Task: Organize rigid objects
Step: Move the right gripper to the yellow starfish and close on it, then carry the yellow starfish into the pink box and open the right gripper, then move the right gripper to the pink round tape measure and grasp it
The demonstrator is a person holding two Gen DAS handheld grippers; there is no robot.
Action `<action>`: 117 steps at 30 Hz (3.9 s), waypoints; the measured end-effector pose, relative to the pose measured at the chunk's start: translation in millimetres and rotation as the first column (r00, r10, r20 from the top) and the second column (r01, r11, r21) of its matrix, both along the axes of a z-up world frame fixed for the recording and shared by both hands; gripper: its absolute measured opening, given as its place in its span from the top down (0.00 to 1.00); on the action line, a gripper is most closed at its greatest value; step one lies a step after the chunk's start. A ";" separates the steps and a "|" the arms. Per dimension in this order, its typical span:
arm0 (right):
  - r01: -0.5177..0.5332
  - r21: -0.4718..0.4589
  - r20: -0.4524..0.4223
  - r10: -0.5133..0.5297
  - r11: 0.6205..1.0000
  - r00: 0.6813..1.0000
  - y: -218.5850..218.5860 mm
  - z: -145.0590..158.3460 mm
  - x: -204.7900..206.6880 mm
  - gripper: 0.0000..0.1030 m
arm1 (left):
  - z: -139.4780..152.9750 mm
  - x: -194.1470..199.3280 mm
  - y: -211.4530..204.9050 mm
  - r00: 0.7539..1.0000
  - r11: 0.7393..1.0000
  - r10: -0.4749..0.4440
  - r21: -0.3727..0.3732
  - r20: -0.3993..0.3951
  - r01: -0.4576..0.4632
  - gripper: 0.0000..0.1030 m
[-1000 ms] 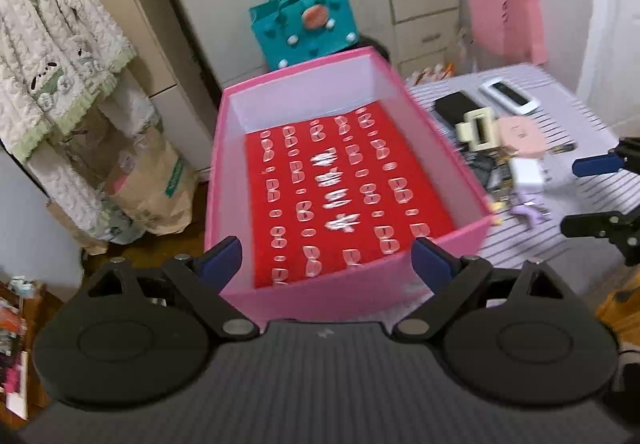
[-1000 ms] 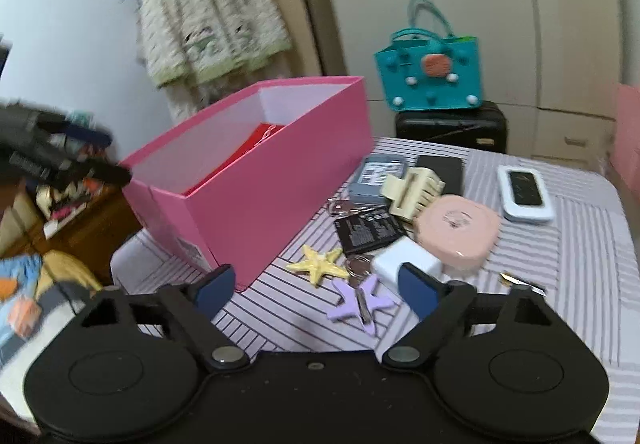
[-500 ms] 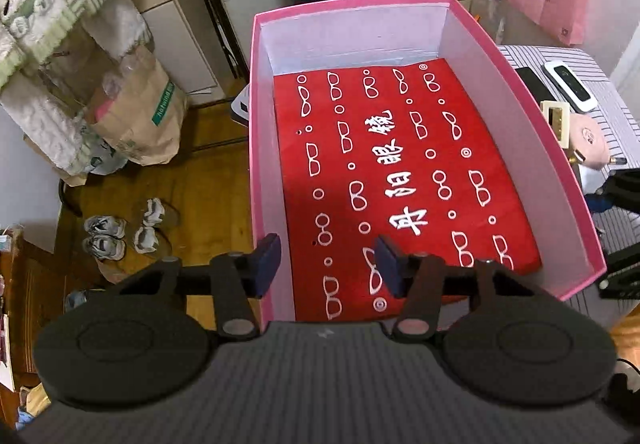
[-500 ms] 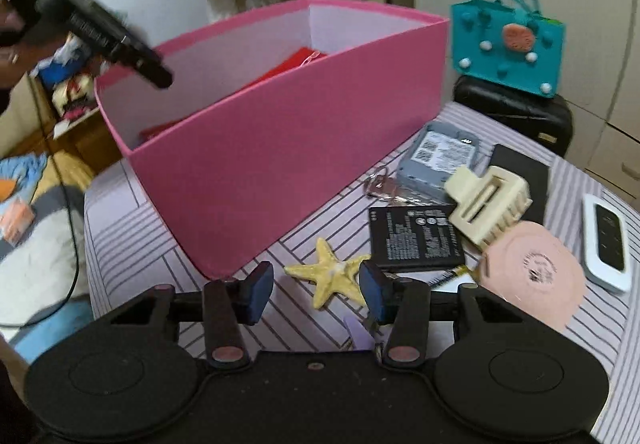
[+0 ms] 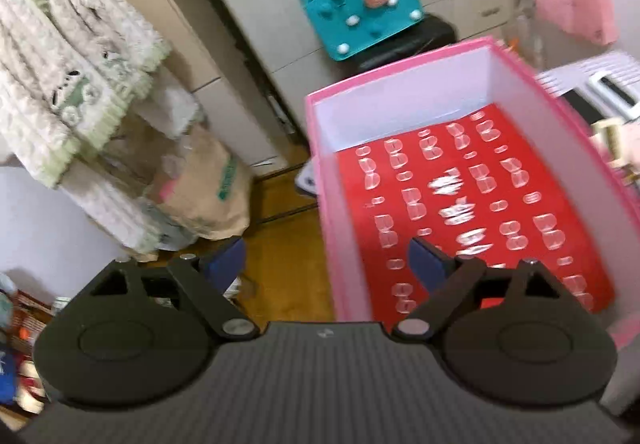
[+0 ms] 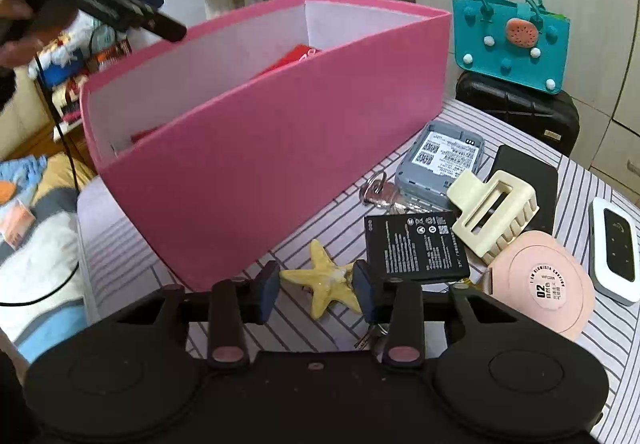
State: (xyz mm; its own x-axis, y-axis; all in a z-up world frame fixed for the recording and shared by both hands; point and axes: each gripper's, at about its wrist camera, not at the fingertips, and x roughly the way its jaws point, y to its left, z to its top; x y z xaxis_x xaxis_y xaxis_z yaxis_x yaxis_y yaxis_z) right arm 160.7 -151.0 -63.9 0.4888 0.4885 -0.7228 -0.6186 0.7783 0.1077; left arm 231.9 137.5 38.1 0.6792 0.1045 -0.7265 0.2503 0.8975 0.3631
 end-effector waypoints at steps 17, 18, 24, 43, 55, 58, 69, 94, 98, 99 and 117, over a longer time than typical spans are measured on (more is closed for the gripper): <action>-0.025 -0.057 0.038 0.027 0.998 0.999 8.6 -4.5 -1.0 0.57 | -38.8 17.9 15.2 0.989 0.992 0.021 -0.121 -0.145 -0.038 0.93; -0.023 -0.052 0.045 0.026 0.998 0.999 7.7 -2.2 -2.5 0.58 | -39.5 15.9 14.3 0.990 0.993 0.018 -0.117 -0.137 -0.034 0.93; -0.002 -0.028 0.036 0.003 1.000 0.999 1.8 3.4 -3.8 0.61 | -41.8 16.9 16.9 0.994 0.991 0.017 -0.129 -0.109 -0.031 0.93; 0.068 0.068 0.186 -0.080 0.995 0.979 -29.3 89.9 -5.3 0.61 | -41.7 -20.7 0.4 0.996 0.994 -0.063 -0.091 -0.070 0.057 0.93; -0.200 0.053 0.096 0.195 0.978 0.976 57.8 114.2 36.1 0.61 | -35.3 -21.9 12.4 0.982 0.984 -0.018 -0.177 -0.188 -0.016 0.94; -0.248 -0.011 0.053 0.248 0.969 0.967 99.6 101.2 57.2 0.61 | -35.8 -20.6 13.8 0.983 0.984 -0.003 -0.178 -0.185 -0.031 0.95; -0.258 -0.223 -0.062 0.251 0.940 0.966 188.1 53.2 129.1 0.61 | -37.1 -26.3 15.8 0.987 0.974 0.026 -0.218 -0.160 -0.062 0.95; -0.081 -0.033 -0.047 0.080 0.996 0.996 58.8 122.3 90.3 0.47 | -40.0 -35.3 15.4 0.993 0.976 0.000 -0.217 -0.114 -0.025 0.94; -0.011 -0.051 -0.017 0.010 0.999 1.000 15.9 111.6 66.8 0.47 | -40.8 -38.3 15.0 0.995 0.976 0.007 -0.216 -0.104 -0.029 0.94; 0.007 -0.060 -0.015 -0.008 0.998 1.000 6.1 107.0 62.5 0.47 | -40.7 -38.3 14.6 0.995 0.976 0.008 -0.214 -0.102 -0.030 0.94; 0.250 -0.059 0.052 -0.247 0.967 0.968 -94.0 9.9 44.0 0.24 | -41.9 -42.5 15.0 0.997 0.975 0.021 -0.217 -0.080 -0.038 0.94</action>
